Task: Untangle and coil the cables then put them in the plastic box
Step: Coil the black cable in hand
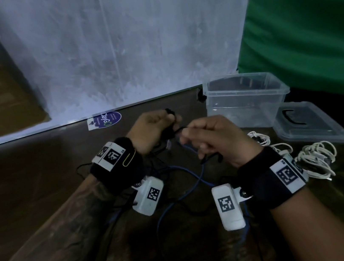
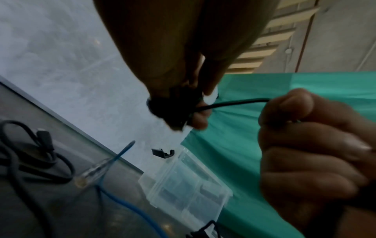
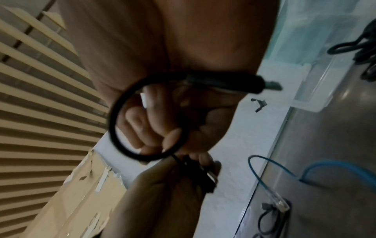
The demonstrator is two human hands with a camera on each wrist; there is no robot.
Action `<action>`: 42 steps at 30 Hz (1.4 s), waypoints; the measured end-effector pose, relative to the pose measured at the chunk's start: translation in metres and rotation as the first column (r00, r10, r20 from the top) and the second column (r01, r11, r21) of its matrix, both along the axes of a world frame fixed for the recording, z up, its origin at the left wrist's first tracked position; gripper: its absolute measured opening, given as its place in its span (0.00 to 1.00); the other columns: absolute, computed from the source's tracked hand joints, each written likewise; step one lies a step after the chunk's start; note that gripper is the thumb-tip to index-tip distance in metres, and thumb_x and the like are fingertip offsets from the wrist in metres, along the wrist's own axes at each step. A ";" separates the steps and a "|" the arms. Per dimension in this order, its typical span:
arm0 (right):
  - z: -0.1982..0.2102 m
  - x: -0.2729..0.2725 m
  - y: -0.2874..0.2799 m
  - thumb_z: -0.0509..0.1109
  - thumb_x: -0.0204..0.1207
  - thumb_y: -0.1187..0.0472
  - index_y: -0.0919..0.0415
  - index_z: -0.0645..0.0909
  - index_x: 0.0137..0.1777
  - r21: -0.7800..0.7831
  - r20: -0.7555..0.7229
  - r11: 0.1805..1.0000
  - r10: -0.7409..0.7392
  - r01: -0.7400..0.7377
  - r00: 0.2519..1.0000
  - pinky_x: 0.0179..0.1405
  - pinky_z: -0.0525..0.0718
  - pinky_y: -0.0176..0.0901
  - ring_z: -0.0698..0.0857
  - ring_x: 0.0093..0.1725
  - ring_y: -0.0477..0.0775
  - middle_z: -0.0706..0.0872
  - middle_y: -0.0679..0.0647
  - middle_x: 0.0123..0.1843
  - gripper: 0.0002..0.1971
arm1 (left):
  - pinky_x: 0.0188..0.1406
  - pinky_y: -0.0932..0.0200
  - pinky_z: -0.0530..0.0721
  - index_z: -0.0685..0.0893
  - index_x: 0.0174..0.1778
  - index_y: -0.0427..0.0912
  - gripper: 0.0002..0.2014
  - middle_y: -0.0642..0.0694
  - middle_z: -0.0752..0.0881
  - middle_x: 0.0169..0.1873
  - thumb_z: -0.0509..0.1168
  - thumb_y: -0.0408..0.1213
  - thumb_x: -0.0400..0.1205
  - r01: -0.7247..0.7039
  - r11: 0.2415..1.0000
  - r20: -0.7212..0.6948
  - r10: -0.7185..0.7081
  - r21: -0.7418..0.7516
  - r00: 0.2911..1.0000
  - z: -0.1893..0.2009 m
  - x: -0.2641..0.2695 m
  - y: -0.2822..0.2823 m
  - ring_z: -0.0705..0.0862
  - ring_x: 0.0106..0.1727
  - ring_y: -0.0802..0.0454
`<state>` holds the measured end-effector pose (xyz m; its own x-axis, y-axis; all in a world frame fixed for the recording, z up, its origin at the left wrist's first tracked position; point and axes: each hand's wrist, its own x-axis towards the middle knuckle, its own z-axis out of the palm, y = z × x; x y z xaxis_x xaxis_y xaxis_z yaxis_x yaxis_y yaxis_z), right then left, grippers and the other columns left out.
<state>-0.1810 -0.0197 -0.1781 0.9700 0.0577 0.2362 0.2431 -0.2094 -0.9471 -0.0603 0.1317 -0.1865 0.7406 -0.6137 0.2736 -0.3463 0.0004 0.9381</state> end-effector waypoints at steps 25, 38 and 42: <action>-0.022 0.013 -0.013 0.68 0.84 0.63 0.54 0.87 0.62 -0.128 -0.120 0.988 -0.107 0.091 0.987 0.24 0.83 0.42 0.86 0.30 0.50 0.87 0.51 0.33 0.10 | 0.19 0.63 0.64 0.70 0.17 0.46 0.24 0.53 0.65 0.15 0.57 0.46 0.81 -0.107 0.796 -0.712 -0.462 -0.596 0.529 -0.044 -0.042 -0.010 0.66 0.15 0.58; -0.013 0.011 -0.011 0.63 0.86 0.63 0.50 0.87 0.64 -0.495 0.198 0.847 -0.106 0.192 0.974 0.28 0.78 0.31 0.82 0.25 0.40 0.89 0.56 0.34 0.14 | 0.24 0.63 0.72 0.73 0.25 0.43 0.24 0.50 0.70 0.22 0.52 0.48 0.87 -0.083 0.774 -0.664 -0.477 -0.627 0.576 -0.035 -0.045 -0.011 0.68 0.20 0.56; -0.013 0.013 -0.014 0.66 0.84 0.66 0.53 0.89 0.61 -0.459 0.240 0.864 -0.105 0.208 0.965 0.43 0.79 0.23 0.87 0.45 0.31 0.92 0.42 0.47 0.14 | 0.29 0.60 0.75 0.70 0.29 0.41 0.22 0.48 0.70 0.25 0.52 0.48 0.88 -0.067 0.829 -0.653 -0.384 -0.555 0.653 -0.029 -0.047 -0.014 0.70 0.24 0.54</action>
